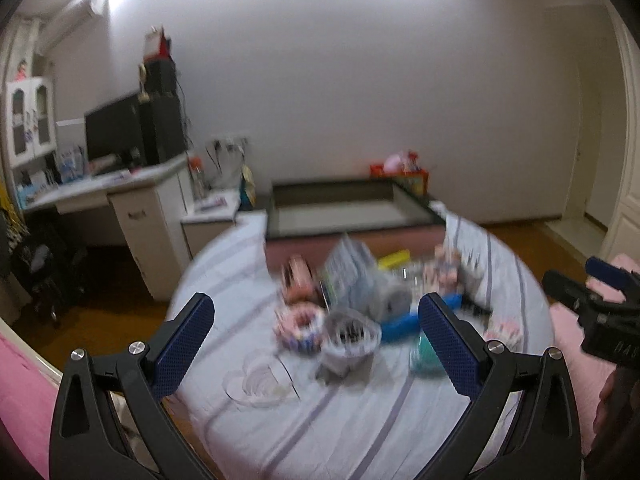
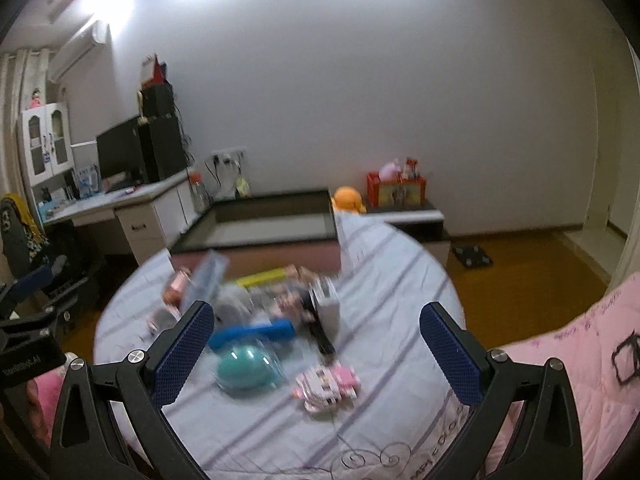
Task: Organize rigid objects
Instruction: 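Move the left tool to the white grille part while the right tool reaches the Hello Kitty block figure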
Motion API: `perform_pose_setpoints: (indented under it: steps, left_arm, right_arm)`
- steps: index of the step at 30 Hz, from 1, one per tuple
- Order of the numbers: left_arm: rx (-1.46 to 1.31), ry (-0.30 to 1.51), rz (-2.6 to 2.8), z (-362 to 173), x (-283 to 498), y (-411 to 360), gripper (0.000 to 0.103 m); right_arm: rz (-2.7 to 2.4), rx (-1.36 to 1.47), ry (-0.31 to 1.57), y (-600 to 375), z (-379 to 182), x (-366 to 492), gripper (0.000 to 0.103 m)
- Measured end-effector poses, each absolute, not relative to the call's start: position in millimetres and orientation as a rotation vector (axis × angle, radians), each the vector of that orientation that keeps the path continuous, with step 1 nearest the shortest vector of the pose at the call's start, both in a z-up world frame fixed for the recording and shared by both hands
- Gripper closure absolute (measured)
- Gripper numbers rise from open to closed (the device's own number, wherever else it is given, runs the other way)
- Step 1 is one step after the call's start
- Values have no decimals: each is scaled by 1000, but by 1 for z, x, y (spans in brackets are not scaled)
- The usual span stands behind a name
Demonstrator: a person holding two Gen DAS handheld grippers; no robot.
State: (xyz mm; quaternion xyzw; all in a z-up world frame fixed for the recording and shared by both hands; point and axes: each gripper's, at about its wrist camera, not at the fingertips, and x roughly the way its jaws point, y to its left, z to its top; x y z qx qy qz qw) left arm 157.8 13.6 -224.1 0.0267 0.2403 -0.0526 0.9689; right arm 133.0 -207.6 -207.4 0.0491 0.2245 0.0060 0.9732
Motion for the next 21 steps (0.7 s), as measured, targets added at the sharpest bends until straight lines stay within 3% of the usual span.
perform_pose_setpoints:
  steps: [7,21]
  left_arm:
    - [103,625,-122,-284,183,-1,0]
    - [42,817,-158,-325,232,-2,0]
  right_arm:
    - [8,103,547,-221,-256,136,0]
    - [68,91,661,-223,-301,167,0]
